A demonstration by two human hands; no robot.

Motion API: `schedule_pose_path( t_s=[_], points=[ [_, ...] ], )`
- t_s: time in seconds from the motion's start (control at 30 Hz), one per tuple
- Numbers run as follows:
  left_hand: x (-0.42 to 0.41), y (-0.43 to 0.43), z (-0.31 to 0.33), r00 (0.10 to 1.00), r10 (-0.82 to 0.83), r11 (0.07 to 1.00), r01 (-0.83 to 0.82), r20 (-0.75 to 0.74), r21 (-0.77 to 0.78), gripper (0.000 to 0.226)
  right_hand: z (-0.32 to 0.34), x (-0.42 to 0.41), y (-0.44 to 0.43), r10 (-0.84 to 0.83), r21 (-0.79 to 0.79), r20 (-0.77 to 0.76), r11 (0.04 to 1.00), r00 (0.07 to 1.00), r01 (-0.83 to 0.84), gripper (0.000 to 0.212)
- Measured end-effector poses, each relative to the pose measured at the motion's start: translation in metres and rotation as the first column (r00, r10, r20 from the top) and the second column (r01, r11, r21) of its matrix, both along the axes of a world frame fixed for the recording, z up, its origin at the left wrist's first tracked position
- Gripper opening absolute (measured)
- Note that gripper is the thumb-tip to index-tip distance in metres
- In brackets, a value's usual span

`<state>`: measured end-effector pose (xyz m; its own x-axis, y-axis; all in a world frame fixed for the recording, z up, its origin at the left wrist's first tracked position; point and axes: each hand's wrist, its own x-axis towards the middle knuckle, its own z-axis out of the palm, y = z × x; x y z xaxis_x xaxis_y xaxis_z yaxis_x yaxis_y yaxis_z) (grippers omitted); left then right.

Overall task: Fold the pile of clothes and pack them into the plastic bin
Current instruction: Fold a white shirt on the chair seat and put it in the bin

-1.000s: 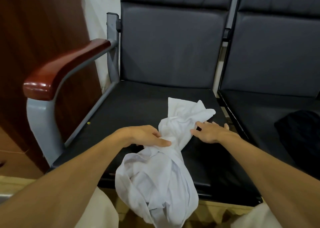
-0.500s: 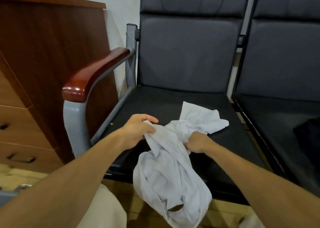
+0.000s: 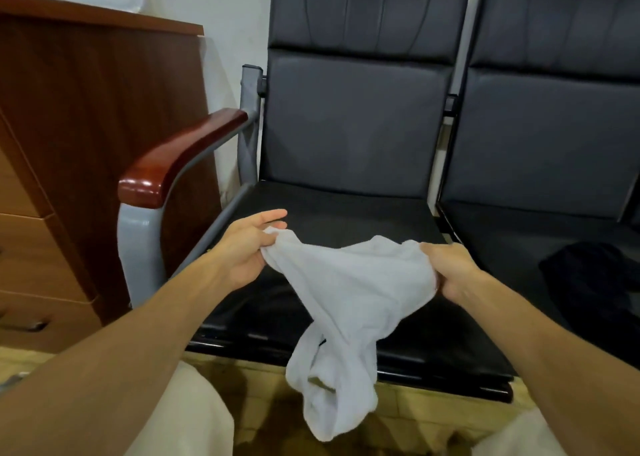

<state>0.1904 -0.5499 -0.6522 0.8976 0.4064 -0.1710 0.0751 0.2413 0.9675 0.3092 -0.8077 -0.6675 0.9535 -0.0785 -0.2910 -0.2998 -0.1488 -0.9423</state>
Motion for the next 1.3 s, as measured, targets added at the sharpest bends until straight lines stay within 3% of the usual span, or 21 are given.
schedule_pose_path(
  t_s=[0.1, 0.2, 0.3, 0.37, 0.47, 0.57, 0.67, 0.77, 0.87, 0.93, 0.97, 1.03, 1.07, 1.1, 1.2, 1.3],
  points=[
    [-0.003, -0.003, 0.005, 0.998, 0.027, 0.997, -0.022, 0.063, -0.076, 0.042, 0.015, 0.004, -0.023, -0.137, -0.065, 0.035, 0.988, 0.990, 0.139, 0.035],
    [0.002, -0.004, 0.001, 0.992, 0.119, 0.992, -0.118, 0.030, -0.049, 0.041, 0.024, -0.002, -0.026, -0.074, -0.024, 0.079, 0.997, 0.994, 0.076, 0.029],
    [0.009, -0.002, -0.014, 0.965, 0.244, 0.956, -0.222, -0.098, 0.194, 0.047, 0.022, -0.015, -0.020, 0.194, -0.038, -0.019, 0.980, 0.981, -0.194, 0.019],
    [0.011, 0.001, -0.027, 0.958, 0.222, 0.899, -0.128, -0.184, 0.419, 0.052, 0.018, -0.016, -0.020, 0.301, -0.199, -0.098, 0.928, 0.948, -0.315, 0.018],
    [0.013, 0.009, -0.043, 0.926, 0.094, 0.793, 0.153, -0.367, 0.590, 0.052, 0.008, -0.013, -0.025, 0.324, -0.520, -0.194, 0.767, 0.926, -0.377, 0.030],
    [0.013, 0.022, -0.053, 0.872, 0.121, 0.804, 0.195, -0.475, 0.562, 0.058, 0.002, -0.016, -0.026, 0.358, -0.736, -0.255, 0.530, 0.898, -0.420, 0.028],
    [0.005, 0.020, -0.048, 0.849, 0.129, 0.838, 0.183, -0.513, 0.514, 0.051, 0.002, -0.024, -0.018, 0.381, -0.801, -0.359, 0.343, 0.852, -0.491, 0.030],
    [0.003, 0.016, -0.048, 0.804, 0.132, 0.781, 0.276, -0.580, 0.560, 0.047, 0.000, -0.031, -0.008, 0.436, -0.808, -0.442, 0.187, 0.784, -0.559, 0.021],
    [0.004, 0.012, -0.047, 0.816, 0.129, 0.736, 0.302, -0.563, 0.606, 0.040, -0.005, -0.034, -0.001, 0.495, -0.796, -0.461, 0.136, 0.736, -0.590, 0.015],
    [0.006, 0.009, -0.043, 0.861, 0.094, 0.797, 0.236, -0.499, 0.556, 0.033, -0.008, -0.033, -0.002, 0.510, -0.778, -0.438, 0.196, 0.740, -0.596, 0.007],
    [0.007, 0.007, -0.042, 0.891, 0.061, 0.863, 0.179, -0.450, 0.471, 0.035, -0.007, -0.033, -0.005, 0.513, -0.747, -0.413, 0.282, 0.752, -0.602, 0.008],
    [0.006, 0.001, -0.034, 0.937, -0.018, 0.968, 0.103, -0.350, 0.228, 0.036, -0.002, -0.034, -0.011, 0.483, -0.552, -0.306, 0.612, 0.820, -0.566, 0.015],
    [0.004, -0.003, -0.030, 0.953, -0.046, 0.985, 0.094, -0.298, 0.146, 0.030, 0.002, -0.034, -0.015, 0.434, -0.381, -0.247, 0.779, 0.867, -0.498, 0.017],
    [0.004, -0.007, -0.025, 0.967, -0.053, 0.990, 0.082, -0.249, 0.110, 0.021, 0.006, -0.034, -0.019, 0.373, -0.202, -0.199, 0.889, 0.906, -0.410, 0.020],
    [0.003, -0.022, -0.011, 0.990, 0.039, 0.995, -0.026, -0.132, 0.101, 0.008, 0.014, -0.034, -0.029, 0.235, 0.094, -0.112, 0.970, 0.966, -0.225, 0.023],
    [0.008, -0.026, -0.011, 0.983, 0.164, 0.976, -0.150, -0.081, 0.155, 0.032, 0.012, -0.029, -0.038, 0.049, 0.140, -0.031, 0.989, 0.998, -0.044, 0.024]
  ],
)
